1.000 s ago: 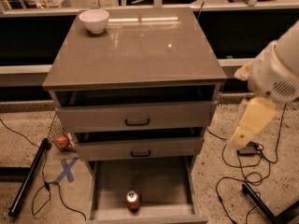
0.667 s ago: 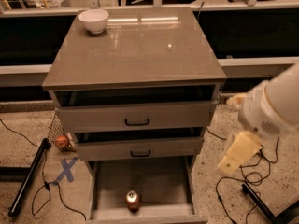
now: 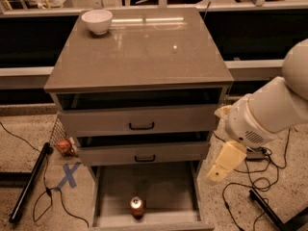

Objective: Pick coke can from bottom drawer and place on counter

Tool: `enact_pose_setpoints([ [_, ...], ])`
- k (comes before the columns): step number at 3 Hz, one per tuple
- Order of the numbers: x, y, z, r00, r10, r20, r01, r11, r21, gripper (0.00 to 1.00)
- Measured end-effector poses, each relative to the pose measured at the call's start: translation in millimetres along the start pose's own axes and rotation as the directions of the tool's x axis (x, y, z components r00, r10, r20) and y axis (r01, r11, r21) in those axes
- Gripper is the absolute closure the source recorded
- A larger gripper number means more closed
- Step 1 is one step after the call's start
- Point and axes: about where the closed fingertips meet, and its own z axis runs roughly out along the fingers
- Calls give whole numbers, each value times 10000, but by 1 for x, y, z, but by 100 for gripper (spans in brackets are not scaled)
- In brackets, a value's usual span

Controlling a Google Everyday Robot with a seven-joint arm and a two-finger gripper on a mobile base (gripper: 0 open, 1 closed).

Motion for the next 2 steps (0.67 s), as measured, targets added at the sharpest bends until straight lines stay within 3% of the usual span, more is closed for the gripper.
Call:
enact_pose_setpoints([
  [1, -10, 21, 54, 9957, -224, 903, 326, 9930, -1137, 0],
  [2, -14, 47, 104, 9888, -300, 1461, 531, 9862, -1570, 0],
])
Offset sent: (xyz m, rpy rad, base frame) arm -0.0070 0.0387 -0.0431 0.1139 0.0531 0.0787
